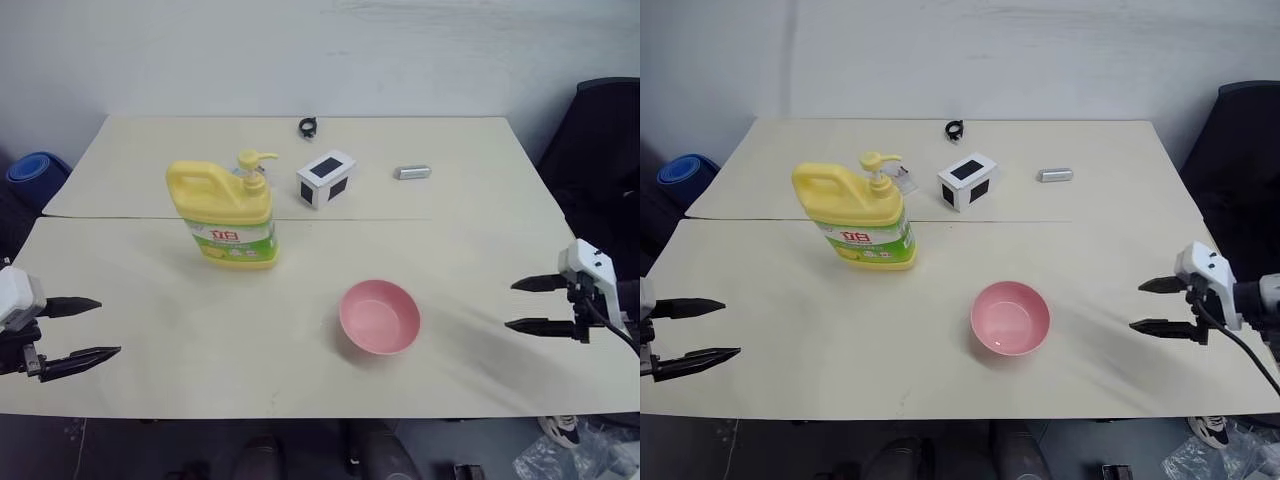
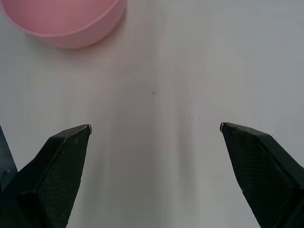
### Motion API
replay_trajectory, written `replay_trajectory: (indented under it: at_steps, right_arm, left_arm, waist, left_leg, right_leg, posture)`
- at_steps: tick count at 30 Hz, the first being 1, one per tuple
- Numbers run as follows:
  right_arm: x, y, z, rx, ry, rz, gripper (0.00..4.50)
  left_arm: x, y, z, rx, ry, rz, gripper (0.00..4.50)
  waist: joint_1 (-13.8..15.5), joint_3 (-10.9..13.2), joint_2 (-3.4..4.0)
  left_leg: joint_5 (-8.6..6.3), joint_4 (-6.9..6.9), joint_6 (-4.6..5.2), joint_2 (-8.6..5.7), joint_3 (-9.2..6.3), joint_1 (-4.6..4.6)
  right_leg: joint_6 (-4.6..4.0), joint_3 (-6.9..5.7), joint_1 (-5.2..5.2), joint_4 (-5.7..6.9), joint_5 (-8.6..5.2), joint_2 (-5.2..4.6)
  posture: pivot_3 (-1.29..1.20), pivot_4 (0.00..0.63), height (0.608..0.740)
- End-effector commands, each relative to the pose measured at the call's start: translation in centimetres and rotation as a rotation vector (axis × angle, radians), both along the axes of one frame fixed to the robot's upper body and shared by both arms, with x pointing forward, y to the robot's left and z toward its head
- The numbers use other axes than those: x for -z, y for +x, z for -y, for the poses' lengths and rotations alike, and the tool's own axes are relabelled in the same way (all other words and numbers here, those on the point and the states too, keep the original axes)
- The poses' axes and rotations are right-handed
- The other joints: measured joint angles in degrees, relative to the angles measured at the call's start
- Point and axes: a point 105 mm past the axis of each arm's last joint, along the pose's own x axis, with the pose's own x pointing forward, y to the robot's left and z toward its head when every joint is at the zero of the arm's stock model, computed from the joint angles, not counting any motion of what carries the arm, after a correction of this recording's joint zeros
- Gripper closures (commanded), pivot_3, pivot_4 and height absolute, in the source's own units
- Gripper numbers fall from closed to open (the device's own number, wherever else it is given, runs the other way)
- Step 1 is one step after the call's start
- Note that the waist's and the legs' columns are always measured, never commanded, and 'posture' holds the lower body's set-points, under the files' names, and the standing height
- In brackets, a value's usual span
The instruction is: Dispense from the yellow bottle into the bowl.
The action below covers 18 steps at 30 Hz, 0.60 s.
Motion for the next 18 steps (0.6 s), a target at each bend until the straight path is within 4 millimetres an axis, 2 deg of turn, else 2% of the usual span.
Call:
replay_trajectory:
  at_steps: [1,4,8,12,16,18]
  right_arm:
    - [-0.7,-0.1,-0.2,-0.008,0.01,0.026,0.0]
    - [-0.7,-0.1,-0.4,-0.001,0.009,0.029,0.0]
    - [-1.0,0.1,-0.8,0.011,0.028,0.042,0.0]
    - [-2.8,0.3,-2.6,0.024,0.097,0.081,0.0]
    - [-3.5,-1.5,-6.4,-0.066,0.126,0.095,0.0]
    - [-3.4,-2.6,-8.2,-0.114,0.127,0.093,0.0]
  left_arm:
    - [-0.5,-0.1,0.0,0.005,-0.013,0.022,0.05]
    - [-0.6,0.6,-0.1,-0.027,-0.035,0.058,0.05]
    - [-0.5,0.9,0.9,-0.009,-0.065,0.062,0.05]
    - [-2.0,1.4,4.1,0.069,-0.196,0.063,0.05]
    - [-3.9,1.1,8.9,0.228,-0.285,0.053,0.05]
    - [-4.4,0.8,10.6,0.285,-0.295,0.044,0.05]
  waist:
    - [0.0,0.0,0.0]
    - [0.1,0.0,0.0]
    - [0.0,0.0,0.0]
    - [0.1,0.0,0.0]
    - [0.3,0.0,-0.02]
    - [0.4,0.0,-0.02]
  left_leg:
    - [0.0,0.0,0.0,0.0,0.0,0.0]
    - [0.0,0.0,0.0,-0.01,0.01,-0.01]
    - [0.0,0.07,0.0,-0.01,0.0,-0.01]
    - [0.0,0.14,0.0,-0.01,-0.02,-0.04]
    - [0.0,0.21,0.0,-0.01,-0.07,-0.06]
    - [0.0,0.2,-0.01,-0.02,-0.13,-0.09]
  right_leg:
    - [0.0,0.0,0.0,0.0,0.0,0.0]
    - [0.0,0.0,0.0,0.0,0.0,-0.01]
    - [0.03,0.01,0.01,0.04,0.02,0.0]
    - [0.08,0.03,0.0,0.1,0.05,-0.01]
    - [0.12,0.02,0.03,0.15,0.07,-0.01]
    - [0.13,0.02,0.03,0.15,0.08,-0.01]
  posture:
    - [0.0,0.15,0.74]
    - [0.0,0.15,0.74]
    - [0.0,0.15,0.74]
    - [0.0,0.15,0.74]
    - [0.0,0.15,0.74]
    - [0.0,0.15,0.74]
